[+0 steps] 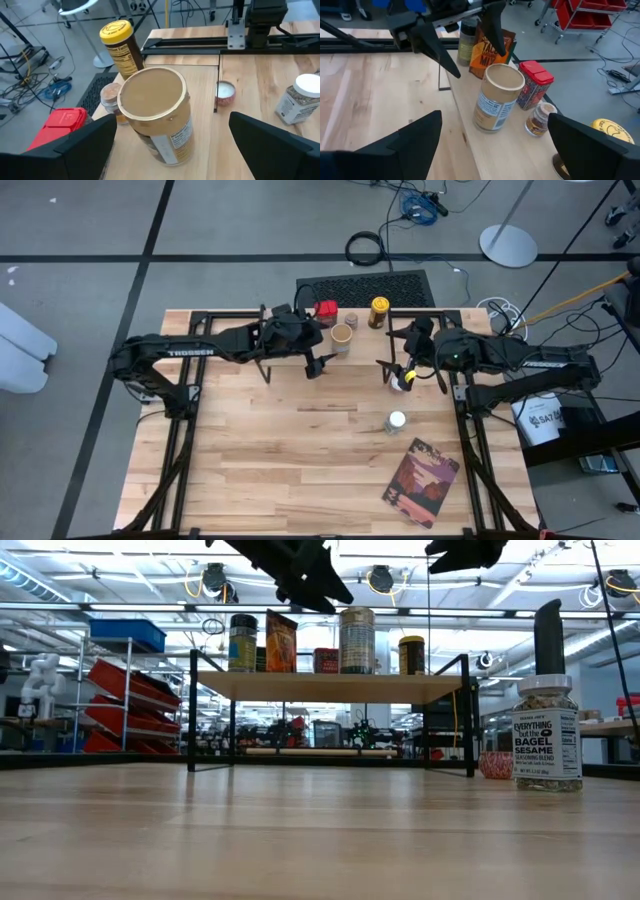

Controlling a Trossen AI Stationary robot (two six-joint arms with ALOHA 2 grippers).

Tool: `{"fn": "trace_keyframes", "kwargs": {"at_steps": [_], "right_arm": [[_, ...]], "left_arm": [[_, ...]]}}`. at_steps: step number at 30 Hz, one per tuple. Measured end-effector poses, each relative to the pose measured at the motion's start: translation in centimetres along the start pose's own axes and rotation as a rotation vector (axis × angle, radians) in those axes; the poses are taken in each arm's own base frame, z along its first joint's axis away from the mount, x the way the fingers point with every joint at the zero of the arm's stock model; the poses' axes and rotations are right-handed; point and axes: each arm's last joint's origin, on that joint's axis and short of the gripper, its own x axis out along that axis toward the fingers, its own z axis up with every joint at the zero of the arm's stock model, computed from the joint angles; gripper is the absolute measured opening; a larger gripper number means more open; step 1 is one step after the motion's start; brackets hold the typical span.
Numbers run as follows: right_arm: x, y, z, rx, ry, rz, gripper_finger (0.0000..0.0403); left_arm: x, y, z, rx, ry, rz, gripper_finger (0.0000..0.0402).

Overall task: Shelf spices
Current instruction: Put the brown spice bottle on the table

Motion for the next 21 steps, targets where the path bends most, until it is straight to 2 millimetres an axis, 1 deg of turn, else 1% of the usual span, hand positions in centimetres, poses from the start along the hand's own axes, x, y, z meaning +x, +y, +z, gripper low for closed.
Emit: {"fn": "trace_keyframes", "kwargs": {"at_steps": [4,8,14,17,21], "right_arm": [[1.6,0.0,0.2,-0.015,0.002,-0.020,0.0352],[4.2,-0.2,0.5,-0.038,-0.026,0.011,0.0352],[8.1,-1.7,0.0,-0.042,-0.005,-0.016,0.0352],[9.9,-2.5,-0.2,-0.024,-0.022,0.034,0.0352],[11.6,-3.0,-0.9,-0.016,0.009,0.042,0.0352]], "left_arm": [[0.1,0.4,-0.1,-0.004,0.002,0.010,0.0396],[0.1,0.6,-0.1,-0.004,-0.003,-0.005,0.0396],[0.1,0.4,0.1,-0.004,-0.017,-0.029,0.0396],[-0.4,0.2,0.3,-0.002,-0.029,-0.035,0.0396],[-2.3,0.1,1.1,0.002,-0.053,-0.046,0.0396]]}}
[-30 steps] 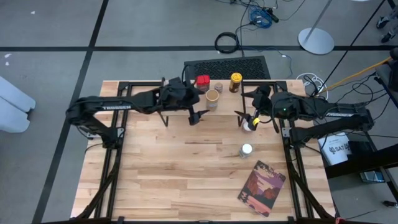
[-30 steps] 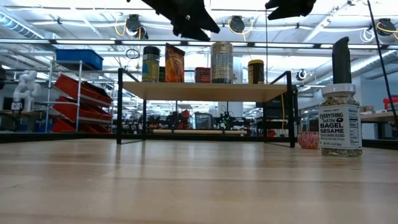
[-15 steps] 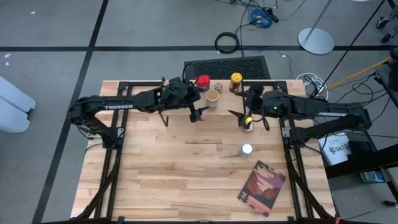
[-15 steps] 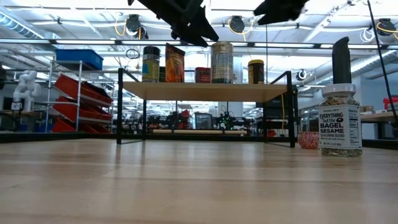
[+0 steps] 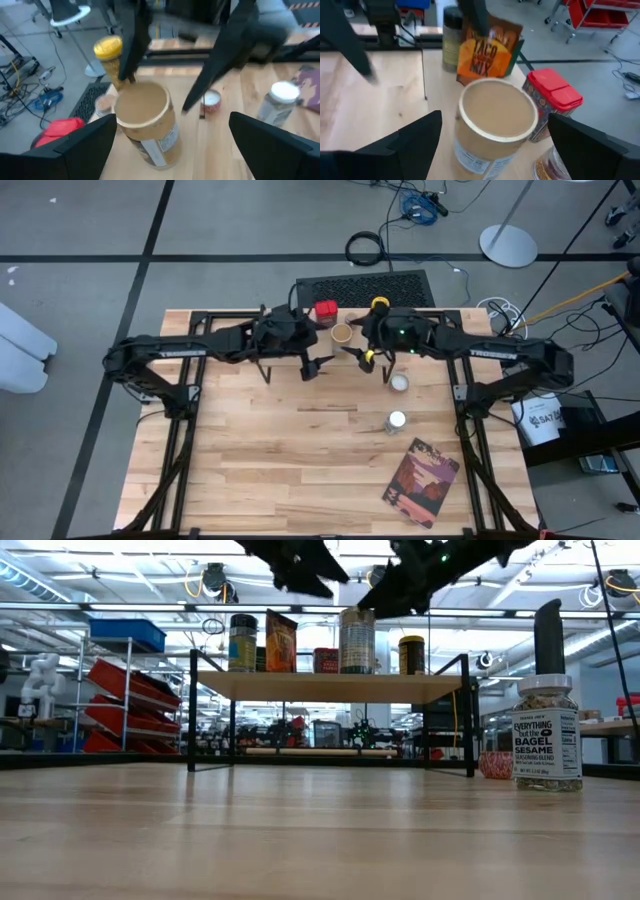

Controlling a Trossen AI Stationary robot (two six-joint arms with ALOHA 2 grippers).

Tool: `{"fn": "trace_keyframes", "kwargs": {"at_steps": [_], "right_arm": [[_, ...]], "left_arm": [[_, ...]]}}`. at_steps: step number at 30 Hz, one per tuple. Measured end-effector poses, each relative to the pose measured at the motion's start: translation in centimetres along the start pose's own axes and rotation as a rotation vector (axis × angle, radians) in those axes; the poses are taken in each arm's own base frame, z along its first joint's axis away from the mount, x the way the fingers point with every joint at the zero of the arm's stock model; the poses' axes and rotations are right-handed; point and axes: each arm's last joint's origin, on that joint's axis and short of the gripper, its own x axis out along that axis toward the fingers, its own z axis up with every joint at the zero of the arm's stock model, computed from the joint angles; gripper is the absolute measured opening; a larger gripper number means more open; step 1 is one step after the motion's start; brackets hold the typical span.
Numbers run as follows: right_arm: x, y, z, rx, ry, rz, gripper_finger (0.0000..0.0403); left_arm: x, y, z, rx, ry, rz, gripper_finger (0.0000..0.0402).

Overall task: Shelf spices
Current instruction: Put the brown spice bottle on the table

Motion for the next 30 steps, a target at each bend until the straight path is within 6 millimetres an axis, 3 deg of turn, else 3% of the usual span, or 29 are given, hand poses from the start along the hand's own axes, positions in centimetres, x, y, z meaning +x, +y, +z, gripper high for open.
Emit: {"fn": "trace_keyframes", "kwargs": {"at_steps": [8,12,19,30], "right_arm": [[2.3,-0.2,-0.5,0.001,-0.029,0.047,0.0352],[3.0,-0.2,-0.9,0.011,-0.009,0.057,0.0339],[3.2,-0.2,-1.0,0.037,-0.008,0.081,0.0264],[3.1,-0.2,-1.0,0.041,-0.006,0.078,0.0268]], "left_arm": [[-2.9,-0.4,1.4,-0.001,-0.064,-0.015,0.0396],[-3.0,-0.9,1.3,0.006,-0.051,-0.031,0.0396],[-2.9,-1.0,1.1,0.010,-0.025,-0.035,0.0396],[-2.9,-1.0,1.1,0.009,-0.026,-0.034,0.0396]]}}
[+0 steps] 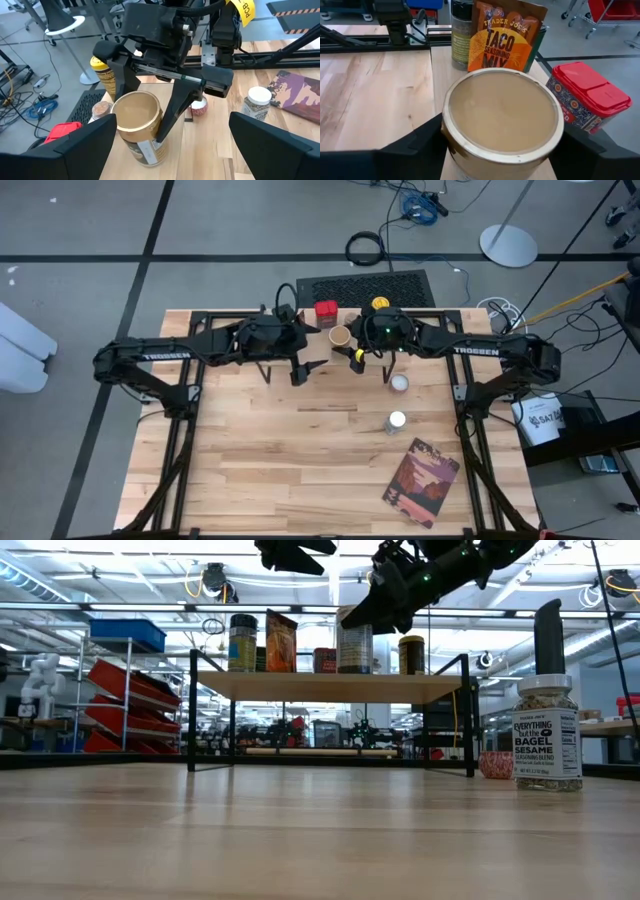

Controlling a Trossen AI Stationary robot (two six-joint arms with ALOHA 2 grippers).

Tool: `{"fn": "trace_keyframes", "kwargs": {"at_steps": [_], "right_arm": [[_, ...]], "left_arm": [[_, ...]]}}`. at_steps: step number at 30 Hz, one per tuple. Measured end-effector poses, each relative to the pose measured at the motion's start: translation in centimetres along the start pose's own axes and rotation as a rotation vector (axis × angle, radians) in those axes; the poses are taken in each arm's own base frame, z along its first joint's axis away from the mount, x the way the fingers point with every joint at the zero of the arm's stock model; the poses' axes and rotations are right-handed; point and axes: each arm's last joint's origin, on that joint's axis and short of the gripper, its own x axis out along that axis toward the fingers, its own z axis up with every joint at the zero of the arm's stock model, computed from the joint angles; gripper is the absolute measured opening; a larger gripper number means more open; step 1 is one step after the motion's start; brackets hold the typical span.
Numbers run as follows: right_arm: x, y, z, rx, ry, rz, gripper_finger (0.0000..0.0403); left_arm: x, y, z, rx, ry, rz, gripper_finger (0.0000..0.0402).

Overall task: Shelf spices
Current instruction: Put the brown spice bottle on the table

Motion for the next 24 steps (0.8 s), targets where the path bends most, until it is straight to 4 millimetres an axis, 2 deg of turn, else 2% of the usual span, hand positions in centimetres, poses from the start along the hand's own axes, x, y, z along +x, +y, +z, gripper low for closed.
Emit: {"fn": "trace_keyframes", "kwargs": {"at_steps": [7,14,19,24], "right_arm": [[-1.2,0.1,0.7,0.005,-0.039,0.040,0.0265],[-3.4,0.4,2.1,0.020,-0.130,0.170,0.0267],[-4.7,0.9,2.7,0.019,-0.179,0.335,0.0265],[-5.6,1.5,3.1,0.008,-0.225,0.558,0.0269]], "left_arm": [[-0.3,0.1,0.1,0.002,-0.005,0.001,0.0396],[-2.7,0.5,1.2,-0.024,-0.077,0.009,0.0396],[-4.0,0.4,1.8,-0.085,-0.136,-0.100,0.0396],[-3.9,-0.1,1.5,-0.156,-0.133,-0.265,0.0396]]}}
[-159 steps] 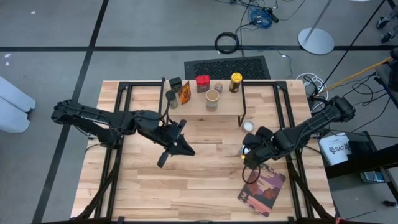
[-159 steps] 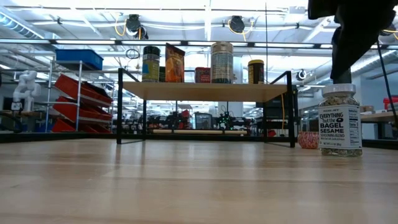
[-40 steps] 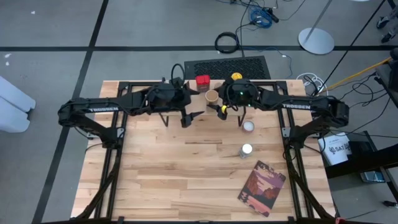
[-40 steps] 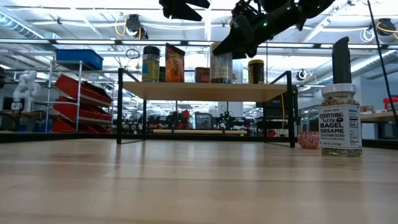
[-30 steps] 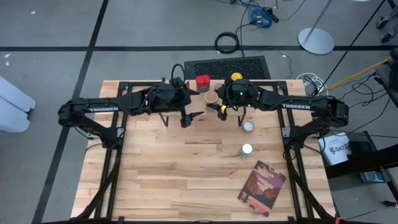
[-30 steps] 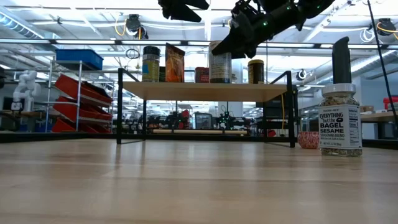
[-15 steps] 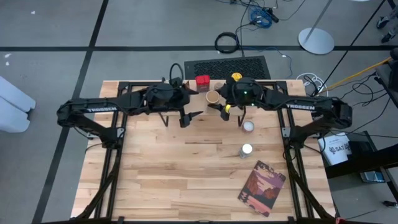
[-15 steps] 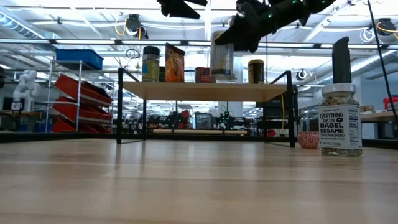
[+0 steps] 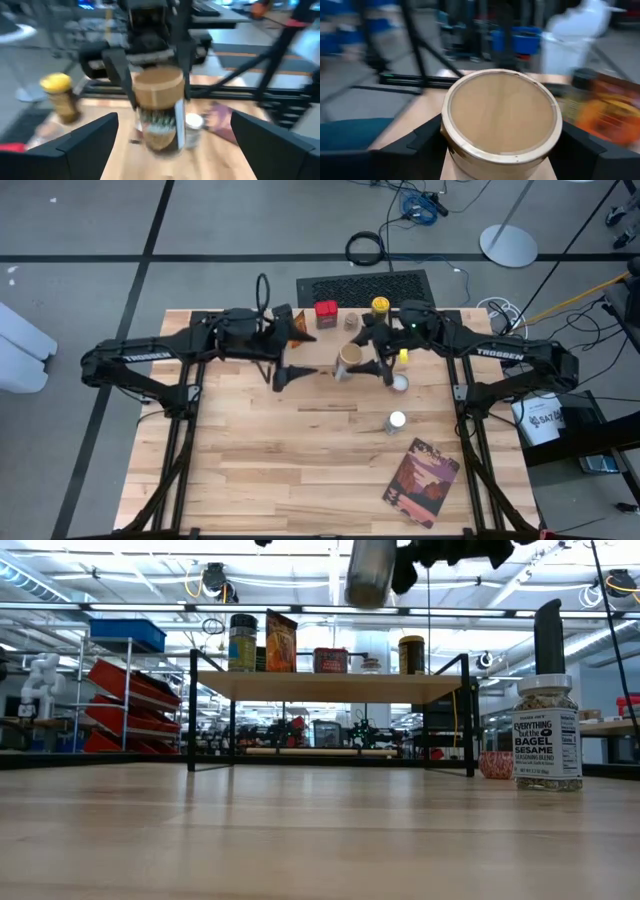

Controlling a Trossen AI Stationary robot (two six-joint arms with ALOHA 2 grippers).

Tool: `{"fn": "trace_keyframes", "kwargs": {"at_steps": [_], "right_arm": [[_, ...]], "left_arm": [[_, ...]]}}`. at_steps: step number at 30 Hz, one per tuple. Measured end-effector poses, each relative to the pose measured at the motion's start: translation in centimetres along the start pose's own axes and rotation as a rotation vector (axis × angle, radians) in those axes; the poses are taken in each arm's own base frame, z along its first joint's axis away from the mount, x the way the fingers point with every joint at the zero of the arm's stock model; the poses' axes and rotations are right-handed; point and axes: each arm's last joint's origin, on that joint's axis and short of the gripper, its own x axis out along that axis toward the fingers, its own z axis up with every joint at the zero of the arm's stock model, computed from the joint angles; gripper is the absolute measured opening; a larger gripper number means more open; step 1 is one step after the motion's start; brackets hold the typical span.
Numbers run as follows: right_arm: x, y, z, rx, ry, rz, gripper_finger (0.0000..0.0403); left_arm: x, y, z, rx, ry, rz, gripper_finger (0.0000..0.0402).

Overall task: Shelf spices
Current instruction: Put the brown spice bottle on the table

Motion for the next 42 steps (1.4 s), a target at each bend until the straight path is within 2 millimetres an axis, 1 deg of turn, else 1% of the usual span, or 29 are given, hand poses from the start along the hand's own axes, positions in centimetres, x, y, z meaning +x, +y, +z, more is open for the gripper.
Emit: {"fn": "trace_keyframes", "kwargs": {"at_steps": [6,10,16,20,25,28,34,42], "right_arm": [[-0.4,0.9,1.0,-0.014,-0.078,0.242,0.0266],[-0.5,1.2,1.5,-0.035,-0.115,0.351,0.0268],[-0.3,1.9,1.6,-0.071,-0.125,0.441,0.0268],[0.0,2.4,1.5,-0.080,-0.120,0.464,0.0269],[0.5,3.1,0.6,-0.061,-0.054,0.502,0.0268],[1.2,3.8,0.0,-0.058,-0.020,0.557,0.0269],[2.2,5.2,-0.4,-0.089,-0.016,0.672,0.0268],[2.3,6.1,-0.2,-0.119,-0.043,0.779,0.0267]], "left_arm": [[0.5,-0.1,-1.3,-0.089,0.044,-0.065,0.0396],[0.9,-0.6,-1.7,-0.106,0.005,-0.110,0.0396],[1.8,-1.3,-2.6,-0.122,-0.021,-0.163,0.0396],[2.4,-1.7,-3.2,-0.129,-0.048,-0.187,0.0396],[2.9,-2.1,-3.9,-0.129,-0.026,-0.206,0.0396],[2.9,-2.3,-3.8,-0.125,-0.030,-0.215,0.0396],[2.9,-2.9,-3.7,-0.118,-0.040,-0.233,0.0396],[2.9,-3.1,-3.7,-0.111,-0.042,-0.239,0.0396]]}}
